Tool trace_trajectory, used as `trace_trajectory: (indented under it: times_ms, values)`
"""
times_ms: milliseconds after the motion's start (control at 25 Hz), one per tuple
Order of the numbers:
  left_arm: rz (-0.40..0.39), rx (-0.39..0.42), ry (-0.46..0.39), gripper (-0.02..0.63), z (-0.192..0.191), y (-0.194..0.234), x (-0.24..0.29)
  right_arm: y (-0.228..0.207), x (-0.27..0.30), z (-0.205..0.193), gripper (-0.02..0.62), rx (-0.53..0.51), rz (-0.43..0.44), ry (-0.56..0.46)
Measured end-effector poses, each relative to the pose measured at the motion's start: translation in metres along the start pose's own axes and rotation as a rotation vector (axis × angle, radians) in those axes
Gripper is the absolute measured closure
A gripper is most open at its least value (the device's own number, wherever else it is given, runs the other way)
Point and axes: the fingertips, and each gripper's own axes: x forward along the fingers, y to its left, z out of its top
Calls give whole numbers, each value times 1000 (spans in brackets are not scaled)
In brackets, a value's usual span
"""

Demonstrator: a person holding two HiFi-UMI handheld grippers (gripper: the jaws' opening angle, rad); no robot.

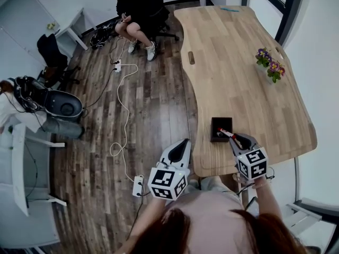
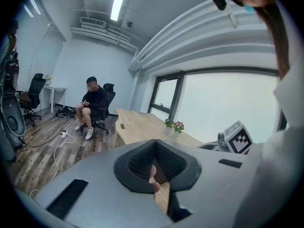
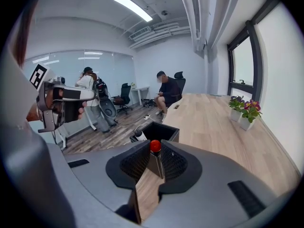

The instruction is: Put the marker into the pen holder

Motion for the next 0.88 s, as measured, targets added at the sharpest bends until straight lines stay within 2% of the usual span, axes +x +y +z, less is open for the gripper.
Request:
trace_trajectory:
  times_ms: [880]
  values:
    - [20,-8,14,606,-1,7,2,1,20,-3,525,-41,9,34]
